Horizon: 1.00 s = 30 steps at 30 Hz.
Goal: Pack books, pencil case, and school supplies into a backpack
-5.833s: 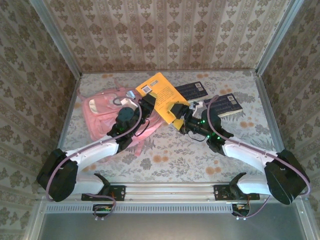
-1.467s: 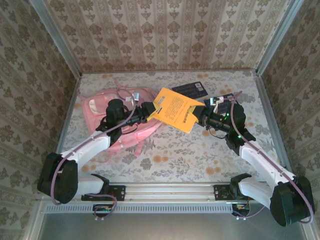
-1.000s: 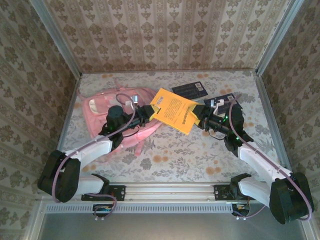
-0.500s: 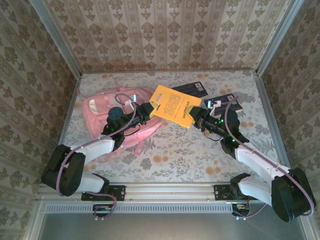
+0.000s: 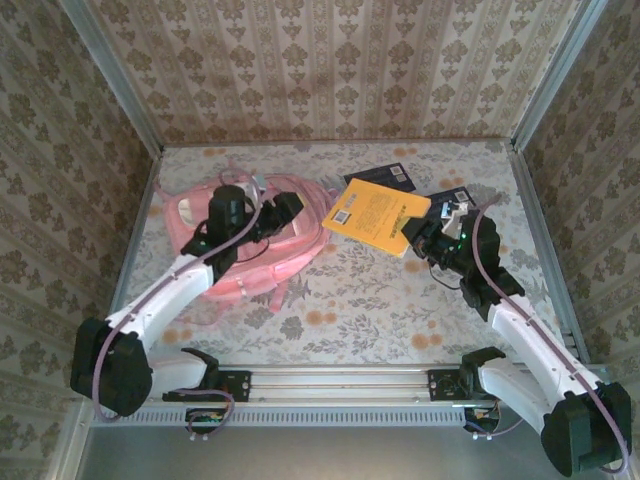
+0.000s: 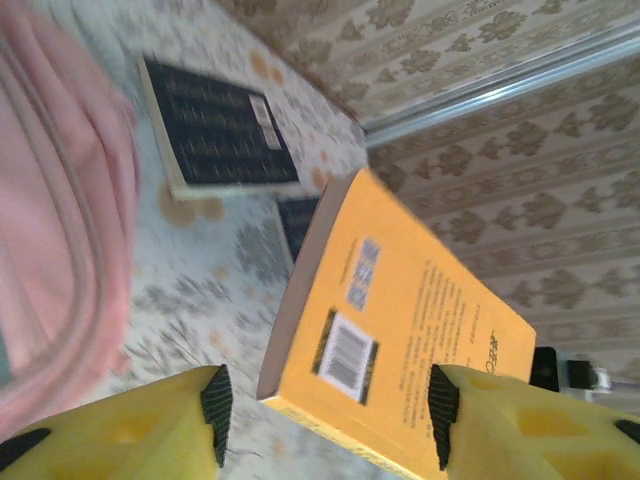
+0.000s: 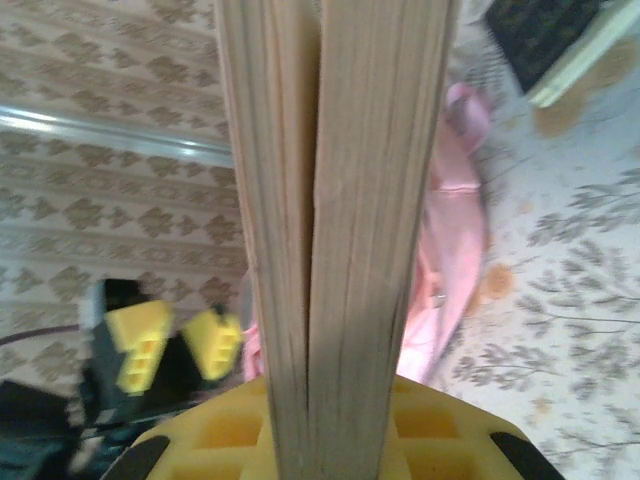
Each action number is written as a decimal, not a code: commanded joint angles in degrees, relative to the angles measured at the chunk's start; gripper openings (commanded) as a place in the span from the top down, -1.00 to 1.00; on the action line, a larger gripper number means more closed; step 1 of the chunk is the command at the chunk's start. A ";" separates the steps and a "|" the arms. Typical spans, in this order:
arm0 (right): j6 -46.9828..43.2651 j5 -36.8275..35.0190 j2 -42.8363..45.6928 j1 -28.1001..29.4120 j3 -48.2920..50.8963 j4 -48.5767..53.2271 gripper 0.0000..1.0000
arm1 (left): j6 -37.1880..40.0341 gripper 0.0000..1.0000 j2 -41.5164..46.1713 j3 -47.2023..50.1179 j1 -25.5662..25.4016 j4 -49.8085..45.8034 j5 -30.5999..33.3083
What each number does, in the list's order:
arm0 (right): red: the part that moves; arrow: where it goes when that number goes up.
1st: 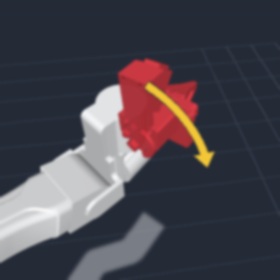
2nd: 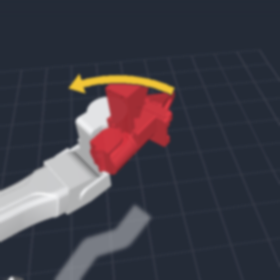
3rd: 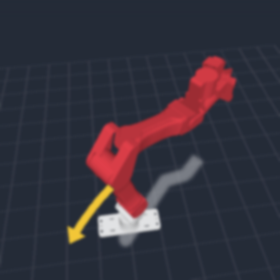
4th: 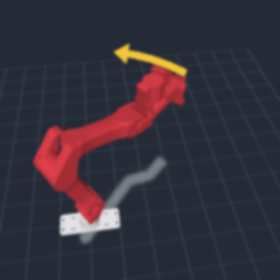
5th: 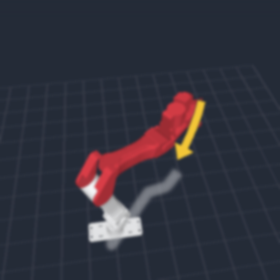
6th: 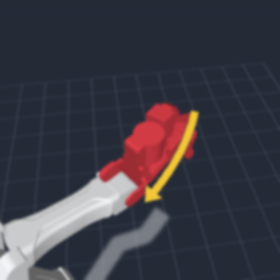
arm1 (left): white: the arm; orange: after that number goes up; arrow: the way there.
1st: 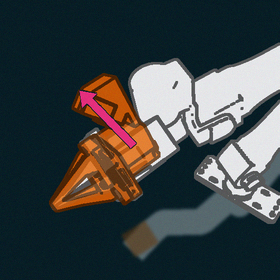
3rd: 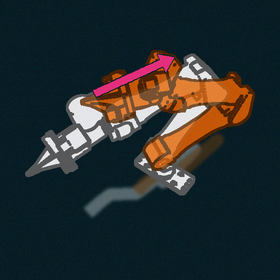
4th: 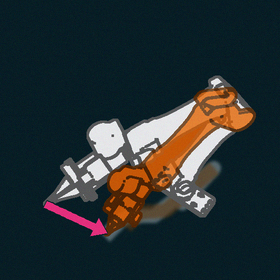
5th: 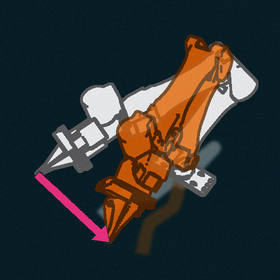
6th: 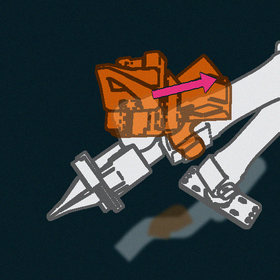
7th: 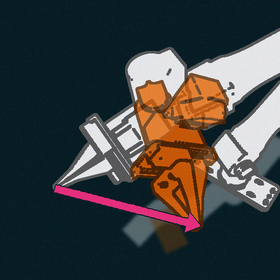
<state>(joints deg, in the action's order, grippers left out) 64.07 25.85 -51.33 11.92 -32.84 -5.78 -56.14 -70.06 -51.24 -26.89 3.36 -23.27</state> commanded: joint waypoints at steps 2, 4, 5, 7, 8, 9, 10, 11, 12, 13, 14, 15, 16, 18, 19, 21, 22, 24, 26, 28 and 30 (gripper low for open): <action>-6.35 -0.76 1.51 -2.28 -2.15 4.02 1.00 | 11.86 -0.23 -4.09 -8.67 0.35 -20.02 9.64; -9.40 -1.84 1.65 -3.37 -3.29 7.30 1.00 | 11.52 -0.22 -7.59 -11.46 1.87 -21.20 10.65; -10.68 -2.66 1.74 -3.93 -3.75 8.78 1.00 | 11.24 -0.20 -9.68 -12.80 2.17 -21.81 11.10; -11.68 -3.24 1.92 -4.78 -3.57 9.23 1.00 | 11.40 -0.17 -13.57 -15.24 2.87 -21.86 10.51; -11.78 -3.42 2.17 -5.04 -3.27 8.92 1.00 | 11.36 -0.15 -15.67 -16.36 3.44 -21.90 9.82; -11.70 -3.60 2.55 -5.07 -2.72 8.44 1.00 | 11.25 -0.14 -17.42 -17.32 3.82 -21.54 9.12; -11.41 -3.63 3.01 -5.07 -2.00 7.54 1.00 | 11.35 -0.10 -19.36 -18.45 4.36 -20.97 7.89; -11.26 -3.36 3.30 -5.07 -1.58 6.74 1.00 | 11.32 -0.08 -21.15 -19.64 4.86 -20.76 7.13; -11.33 -3.34 3.55 -5.07 -1.27 6.53 1.00 | 11.30 -0.06 -22.51 -20.45 5.15 -20.54 7.01; -11.57 -3.28 3.71 -5.06 -1.29 6.93 1.00 | 11.16 -0.05 -23.89 -21.18 5.35 -20.03 6.84; -11.90 -3.22 3.83 -5.07 -1.27 7.25 1.00 | 10.91 -0.04 -25.20 -21.66 5.69 -19.44 6.75; -12.13 -3.03 3.97 -5.07 -1.26 7.36 1.00 | 10.67 -0.03 -26.20 -22.11 5.86 -19.02 6.51; -12.38 -2.95 4.13 -5.08 -1.28 7.54 1.00 | 10.46 -0.02 -27.45 -22.46 6.02 -18.25 6.08; -12.72 -2.67 4.35 -5.16 -1.31 7.85 1.00 | 10.12 0.01 -29.69 -23.63 6.06 -17.82 5.28; -13.04 -2.61 4.45 -5.16 -1.26 7.98 1.00 | 9.89 0.01 -30.85 -24.19 6.17 -17.86 4.87; -13.44 -2.60 4.57 -5.24 -1.08 7.91 1.00 | 9.19 0.04 -32.39 -24.67 6.41 -16.89 4.06; -13.61 -2.57 4.48 -5.24 -0.87 7.58 1.00 | 8.86 0.06 -32.97 -24.77 6.42 -16.08 3.72; -13.77 -2.19 3.70 -5.24 -0.65 7.12 1.00 | 8.68 0.11 -33.98 -25.24 6.42 -15.16 3.34; -13.57 -1.33 2.31 -5.31 -0.41 6.37 1.00 | 8.77 0.14 -35.38 -26.45 6.50 -15.21 3.06; -13.28 -0.89 1.37 -5.33 -0.08 5.43 1.00 | 8.77 0.18 -36.70 -27.42 6.68 -15.13 2.54; -13.13 -0.79 0.93 -5.33 0.06 4.97 1.00 | 8.77 0.22 -38.06 -28.35 6.95 -15.34 2.26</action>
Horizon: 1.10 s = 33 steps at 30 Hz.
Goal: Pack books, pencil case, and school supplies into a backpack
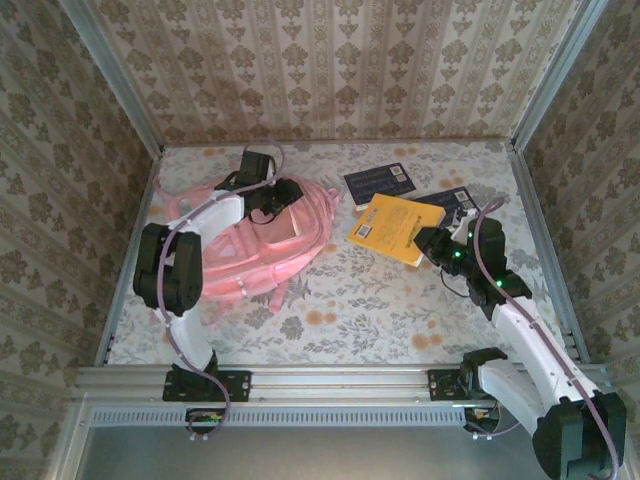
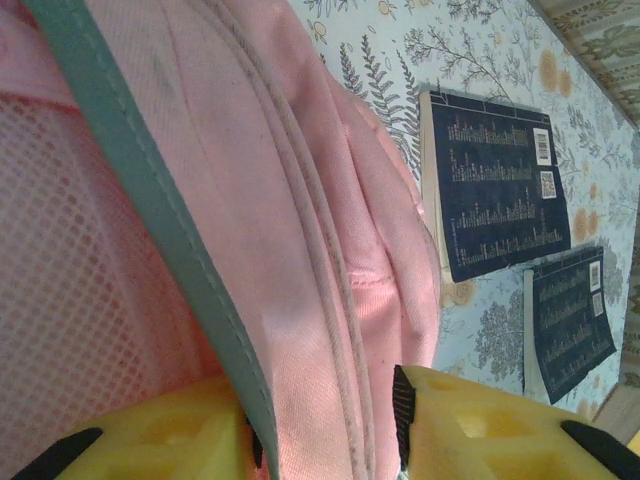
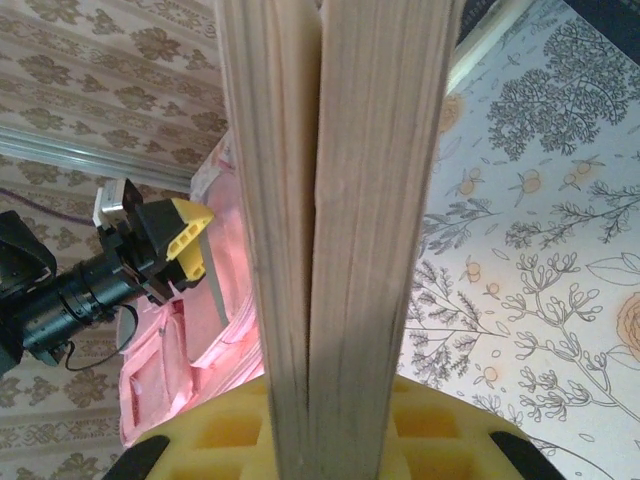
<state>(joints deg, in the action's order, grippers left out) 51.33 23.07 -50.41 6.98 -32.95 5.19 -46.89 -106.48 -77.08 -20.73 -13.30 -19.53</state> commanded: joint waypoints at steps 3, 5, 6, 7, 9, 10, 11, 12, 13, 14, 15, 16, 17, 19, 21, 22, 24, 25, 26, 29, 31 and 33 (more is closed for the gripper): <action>-0.62 1.93 -0.14 -0.44 -0.01 -6.02 1.00 | -0.15 0.41 -4.12 -4.53 1.33 0.19 -2.34; -1.09 1.85 -0.08 -0.57 -0.57 -5.39 1.00 | 0.77 0.60 -5.58 -6.62 1.85 -1.82 -2.64; -1.27 1.65 0.05 -0.57 -0.91 -4.84 1.00 | 1.36 0.71 -5.98 -7.52 2.15 -3.28 -2.70; -1.63 1.41 0.29 -0.65 -1.44 -3.89 1.00 | 2.40 0.86 -6.10 -8.62 2.51 -5.02 -2.79; -2.72 0.47 0.94 -0.74 -2.56 -1.63 1.00 | 5.20 1.00 -5.65 -10.61 3.04 -7.94 -3.48; -3.40 -0.38 1.52 -0.74 -3.22 -0.28 1.00 | 6.98 1.00 -5.06 -11.95 3.16 -9.78 -3.74; -4.02 -1.30 2.06 -0.85 -3.81 1.11 1.00 | 9.06 1.00 -4.49 -13.52 3.00 -11.74 -4.00; -4.57 -2.28 2.56 -0.83 -4.34 2.35 1.00 | 11.10 1.00 -4.00 -15.06 2.91 -13.73 -4.31; -5.10 -3.40 3.08 -0.83 -4.89 3.81 1.00 | 13.30 1.00 -3.49 -17.16 2.61 -16.31 -4.55; -5.55 -4.21 3.43 -0.83 -5.34 4.94 1.00 | 15.51 1.00 -2.95 -19.14 2.25 -18.66 -5.15; -5.84 -4.84 3.64 -0.83 -5.75 5.93 1.00 | 17.62 1.00 -2.50 -20.90 1.72 -20.44 -5.80; -6.26 -5.55 3.76 -0.83 -6.18 6.86 1.00 | 20.05 1.00 -1.97 -22.98 1.07 -22.68 -6.52; -6.70 -6.36 3.66 -0.83 -6.74 7.94 1.00 | 22.38 1.00 -1.57 -25.15 0.24 -24.86 -7.29; -7.24 -8.25 3.41 -0.81 -7.81 10.33 1.00 | 26.70 1.00 -1.28 -29.78 -1.72 -29.23 -9.53; -7.91 -10.41 2.97 -0.70 -9.02 12.67 1.00 | 30.50 1.00 -0.98 -34.30 -4.13 -33.57 -12.00; -7.92 -11.96 3.07 -0.74 -9.80 14.10 1.00 | 32.56 1.00 -0.69 -36.49 -5.02 -35.81 -12.41; -8.02 -13.60 3.82 -0.67 -11.04 15.50 1.00 | 35.76 1.00 -0.04 -40.07 -9.01 -39.46 -11.41; -8.38 -14.10 4.39 -0.58 -11.76 16.25 1.00 | 37.31 1.00 0.46 -41.51 -10.29 -41.18 -10.64; -8.80 -14.88 5.06 -0.50 -12.78 17.59 1.00 | 38.53 1.00 0.95 -42.59 -11.32 -42.57 -10.02; -9.99 -15.09 7.73 0.04 -14.60 19.13 1.00 | 40.21 1.00 3.58 -42.78 -11.82 -43.50 -9.98; -10.20 -14.89 9.70 0.35 -15.58 20.15 1.00 | 40.39 1.00 6.17 -41.36 -11.24 -42.73 -9.91; -10.91 -14.72 11.47 0.57 -16.94 21.82 1.00 | 39.85 1.00 8.89 -39.38 -9.97 -40.80 -11.80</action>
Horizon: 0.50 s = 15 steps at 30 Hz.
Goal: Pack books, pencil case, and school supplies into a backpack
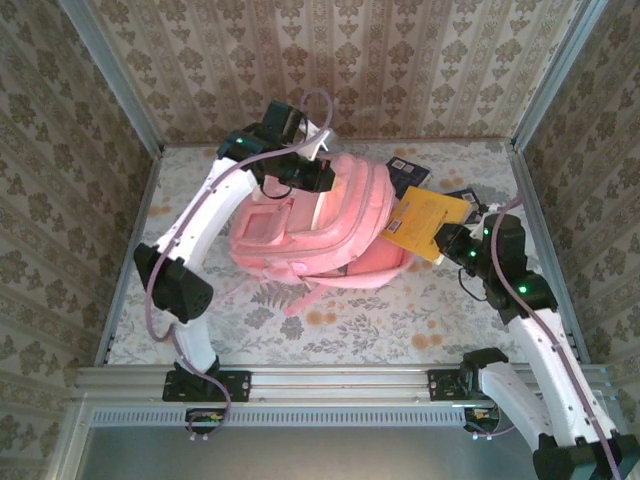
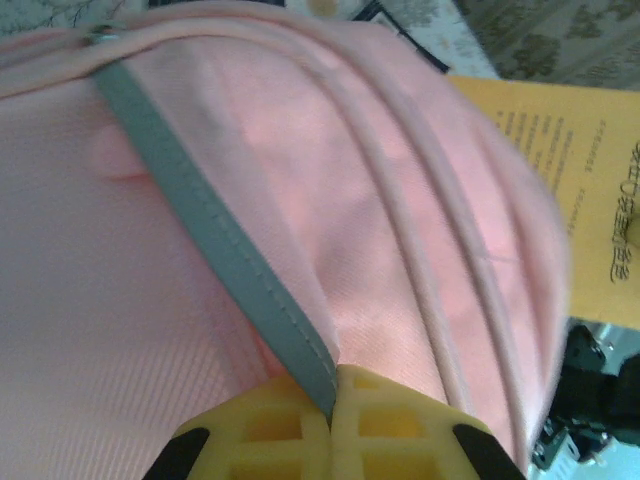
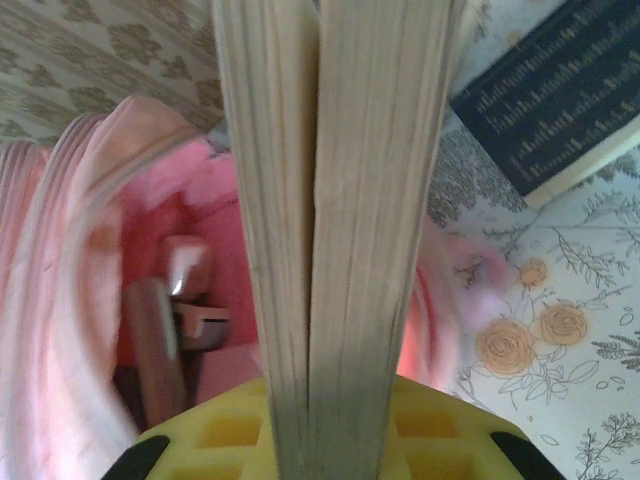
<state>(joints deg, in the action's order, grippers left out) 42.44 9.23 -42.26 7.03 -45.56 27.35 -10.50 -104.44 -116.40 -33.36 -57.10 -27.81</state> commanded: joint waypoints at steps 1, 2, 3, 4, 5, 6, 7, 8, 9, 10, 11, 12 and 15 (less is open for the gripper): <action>-2.33 -0.66 4.12 0.62 -5.23 0.58 1.00 | 2.50 1.00 8.32 1.09 3.55 4.65 -5.02; -2.53 0.06 4.61 0.61 -5.94 1.36 1.00 | 0.92 1.00 9.72 2.81 4.71 6.68 -6.54; -2.67 1.72 4.98 0.62 -6.40 1.50 1.00 | -0.73 1.00 10.77 4.15 5.85 8.63 -8.00; -2.79 4.55 4.93 0.57 -6.95 1.43 1.00 | -2.88 1.00 11.73 5.78 6.79 11.11 -10.64; -2.72 7.67 4.71 0.62 -7.51 1.31 1.00 | -5.42 1.00 12.34 7.31 9.25 13.74 -13.11; -2.30 10.21 4.42 0.62 -7.81 1.17 1.00 | -7.74 1.00 12.71 8.49 10.51 15.92 -15.06; -1.65 12.68 4.19 0.62 -8.09 1.00 1.00 | -10.32 1.00 12.94 9.95 11.68 18.74 -17.40; -0.75 15.06 4.03 0.62 -8.01 0.61 1.00 | -12.92 1.00 13.27 11.27 12.42 21.30 -19.11; 0.05 16.77 4.03 0.64 -7.97 0.19 1.00 | -14.51 1.00 13.35 12.05 13.03 23.18 -19.84; 1.09 18.76 4.03 0.62 -7.73 -0.61 1.00 | -15.96 1.00 13.38 12.64 13.31 24.56 -20.24; 2.12 20.57 4.11 0.62 -7.40 -1.46 1.00 | -16.81 1.00 13.26 12.76 13.52 25.16 -20.42; 2.90 21.79 4.12 0.62 -7.35 -2.05 1.00 | -17.20 1.00 13.05 12.70 13.57 25.36 -20.56; 3.79 24.19 3.49 0.71 -7.11 -2.32 1.00 | -18.69 1.00 12.41 12.24 13.67 26.14 -20.93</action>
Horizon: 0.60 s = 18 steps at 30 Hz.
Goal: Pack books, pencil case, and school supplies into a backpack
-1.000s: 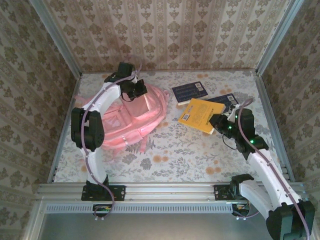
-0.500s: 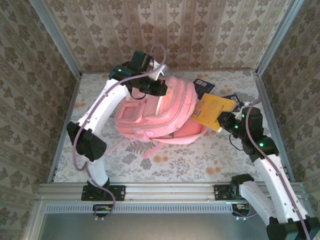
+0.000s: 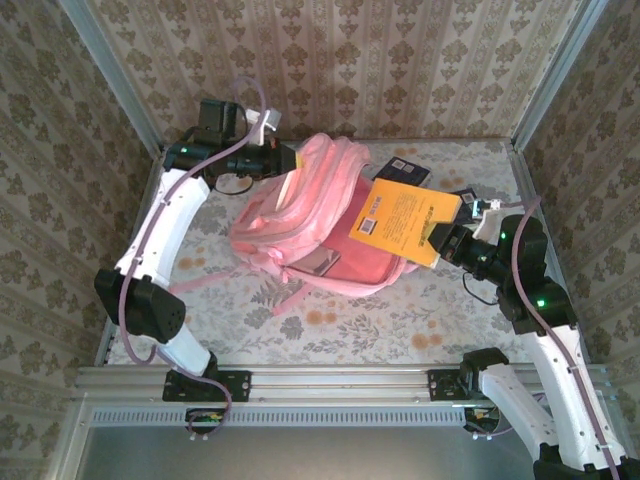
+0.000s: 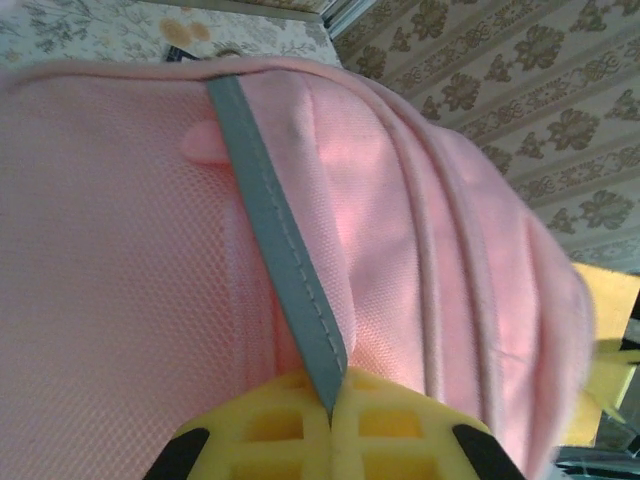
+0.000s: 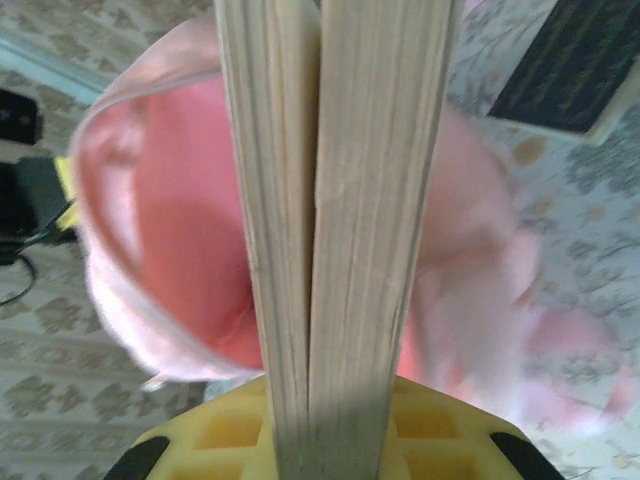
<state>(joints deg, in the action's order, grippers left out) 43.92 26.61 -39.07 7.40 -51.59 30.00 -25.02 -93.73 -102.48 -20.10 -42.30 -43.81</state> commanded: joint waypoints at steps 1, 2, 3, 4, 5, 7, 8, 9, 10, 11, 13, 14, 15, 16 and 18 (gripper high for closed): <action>2.20 6.94 0.01 0.31 -1.15 -4.69 1.00 | -4.55 1.00 1.58 -1.83 0.57 11.54 -4.93; 2.60 7.56 -0.30 0.34 -0.78 -5.58 1.00 | -5.00 1.00 1.38 -1.93 0.57 12.04 -5.10; 3.54 8.38 -0.73 0.41 -0.11 -7.00 1.00 | -5.50 1.00 1.31 -1.80 0.50 12.51 -5.43; 4.98 9.43 -1.49 0.42 0.74 -8.87 1.00 | -6.02 1.00 1.11 -1.78 0.52 13.05 -5.82; 6.87 10.76 -2.49 0.64 1.89 -11.91 1.00 | -6.52 1.00 0.86 -1.84 0.50 13.47 -6.30; 10.69 12.84 -4.55 1.65 4.65 -19.32 1.00 | -7.09 1.00 0.53 -1.67 0.55 14.25 -7.17; 11.87 12.73 -5.74 2.41 5.76 -22.37 1.00 | -7.37 1.00 0.52 -1.45 0.52 14.97 -7.88; 12.14 12.30 -6.83 3.05 6.28 -24.58 1.00 | -7.50 1.00 0.56 -1.26 0.53 15.66 -8.67; 12.02 11.62 -8.44 3.56 6.57 -26.19 1.00 | -7.67 1.00 0.61 -1.11 0.50 16.38 -9.66; 12.01 11.19 -10.03 3.92 6.51 -27.62 1.00 | -7.72 1.00 0.62 -1.04 0.55 17.12 -10.71; 10.71 11.11 -12.81 4.37 5.82 -29.54 1.00 | -7.45 1.00 0.79 -1.18 0.55 17.52 -12.11; 9.76 10.42 -14.04 4.37 4.81 -28.75 1.00 | -6.80 1.00 0.83 -1.45 0.66 16.89 -12.14; 8.34 9.87 -14.59 4.39 3.85 -27.62 1.00 | -6.21 1.00 0.83 -1.76 0.83 16.13 -12.02; 6.18 8.75 -14.95 4.52 2.59 -25.48 1.00 | -5.70 1.00 0.92 -1.96 1.06 15.18 -12.00; 2.08 5.98 -15.23 4.70 0.91 -21.83 1.00 | -5.79 1.00 1.20 -1.63 1.81 15.35 -12.64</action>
<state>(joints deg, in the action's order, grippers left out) 51.00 34.44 -55.24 11.66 -45.43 11.20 -31.75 -94.89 -101.62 -19.00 -35.55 -49.19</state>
